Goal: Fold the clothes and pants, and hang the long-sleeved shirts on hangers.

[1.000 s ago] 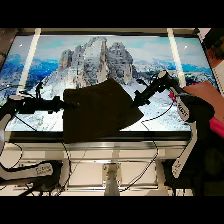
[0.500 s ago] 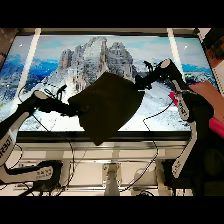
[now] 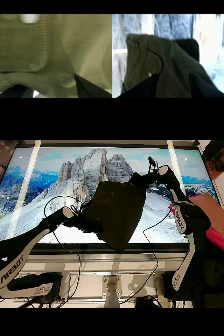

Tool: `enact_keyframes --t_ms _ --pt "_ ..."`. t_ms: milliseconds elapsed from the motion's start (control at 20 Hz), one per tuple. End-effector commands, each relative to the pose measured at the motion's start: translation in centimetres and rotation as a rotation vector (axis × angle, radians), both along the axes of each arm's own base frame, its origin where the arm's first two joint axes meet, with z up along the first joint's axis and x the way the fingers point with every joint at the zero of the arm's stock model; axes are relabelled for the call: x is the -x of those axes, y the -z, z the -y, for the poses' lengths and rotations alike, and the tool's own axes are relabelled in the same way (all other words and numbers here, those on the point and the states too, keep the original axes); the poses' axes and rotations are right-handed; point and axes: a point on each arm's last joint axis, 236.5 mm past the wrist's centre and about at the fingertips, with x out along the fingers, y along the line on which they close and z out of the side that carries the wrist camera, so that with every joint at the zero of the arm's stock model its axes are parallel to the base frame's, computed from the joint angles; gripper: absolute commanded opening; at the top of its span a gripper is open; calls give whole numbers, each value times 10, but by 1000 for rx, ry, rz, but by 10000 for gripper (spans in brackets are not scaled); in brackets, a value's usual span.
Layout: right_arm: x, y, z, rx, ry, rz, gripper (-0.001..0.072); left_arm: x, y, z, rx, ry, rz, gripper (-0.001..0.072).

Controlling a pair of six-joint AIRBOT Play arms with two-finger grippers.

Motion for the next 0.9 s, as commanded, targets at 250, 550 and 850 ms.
enact_keyframes --t_ms 250,550,850 --pt "-2 -63 76 43 31 49 431 -10 -54 15 165 -93 14 273" --pt "14 -65 97 31 21 -14 431 21 -53 -92 -206 -35 -9 251" --pt "33 -67 77 -26 -48 -76 13 -36 -81 -127 -224 -160 234 22"
